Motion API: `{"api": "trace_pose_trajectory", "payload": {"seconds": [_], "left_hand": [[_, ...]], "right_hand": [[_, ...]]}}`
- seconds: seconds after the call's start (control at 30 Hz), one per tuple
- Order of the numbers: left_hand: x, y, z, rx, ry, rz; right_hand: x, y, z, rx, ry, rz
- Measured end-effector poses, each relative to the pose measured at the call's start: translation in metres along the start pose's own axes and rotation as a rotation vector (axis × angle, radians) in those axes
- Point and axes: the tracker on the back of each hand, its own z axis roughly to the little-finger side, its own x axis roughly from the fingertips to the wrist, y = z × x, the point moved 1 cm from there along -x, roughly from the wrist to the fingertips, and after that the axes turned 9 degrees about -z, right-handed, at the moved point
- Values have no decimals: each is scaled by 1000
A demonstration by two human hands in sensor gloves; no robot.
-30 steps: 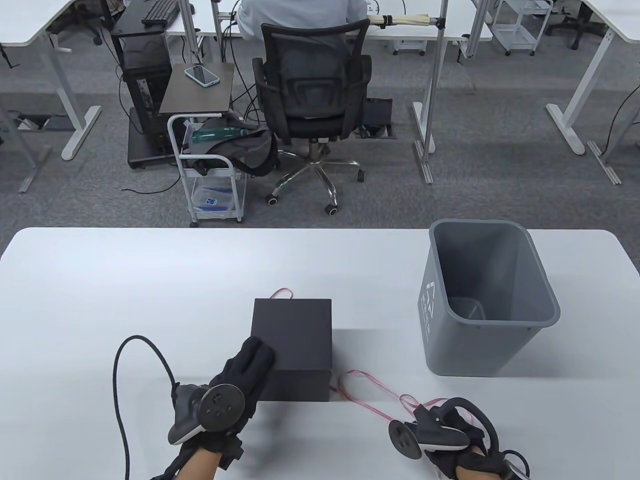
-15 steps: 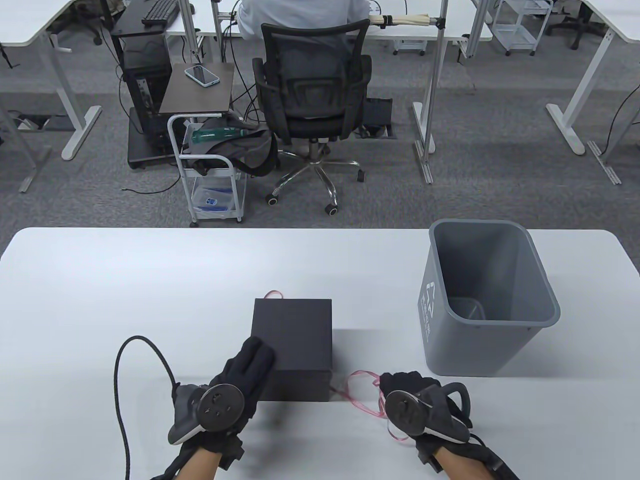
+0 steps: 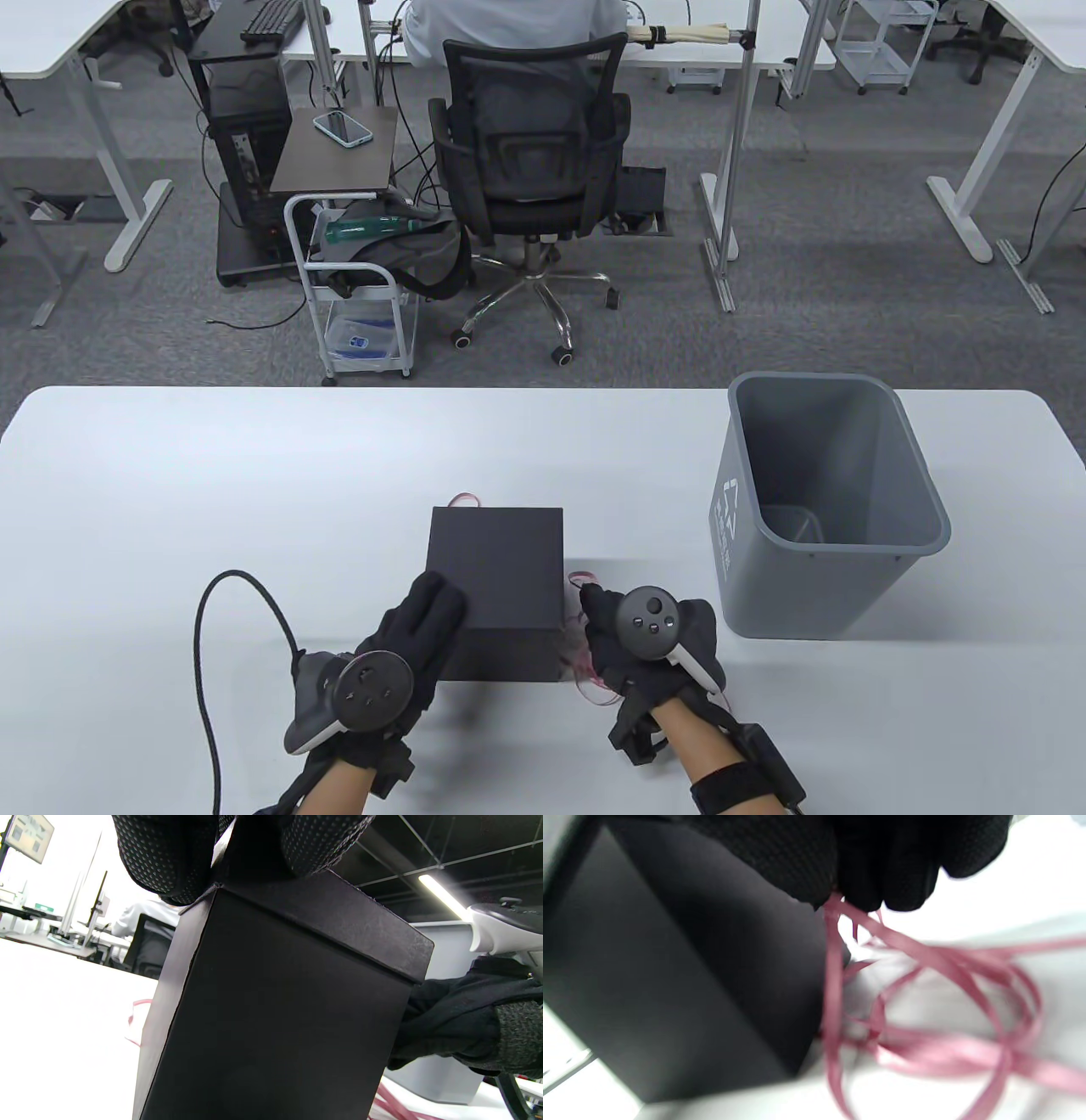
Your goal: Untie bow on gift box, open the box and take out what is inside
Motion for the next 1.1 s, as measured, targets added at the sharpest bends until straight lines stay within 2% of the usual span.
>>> {"api": "trace_pose_trajectory", "payload": {"seconds": [0.13, 0.2, 0.37, 0.43, 0.6, 0.73, 0.83, 0.97, 1.1], "left_hand": [[0, 0, 0, 4, 2, -2], [0, 0, 0, 8, 3, -2], [0, 0, 0, 6, 4, -3], [0, 0, -1, 7, 5, -3], [0, 1, -1, 9, 6, -3], [0, 1, -1, 5, 5, -5], [0, 1, -1, 9, 8, -3], [0, 1, -1, 8, 9, 0], [0, 1, -1, 5, 8, 1]], "right_hand": [[-6, 17, 15, -66, 97, -421], [-6, 26, 16, -69, 113, -482], [-9, 42, 4, 327, 140, -296], [-14, 40, 3, 285, 125, -301], [-19, 30, 1, 265, 94, -165], [-16, 31, -5, 296, 33, -52], [-10, 34, -12, 385, -40, -24], [0, 47, -22, 658, -117, -6], [11, 47, -17, 795, -116, -14]]}}
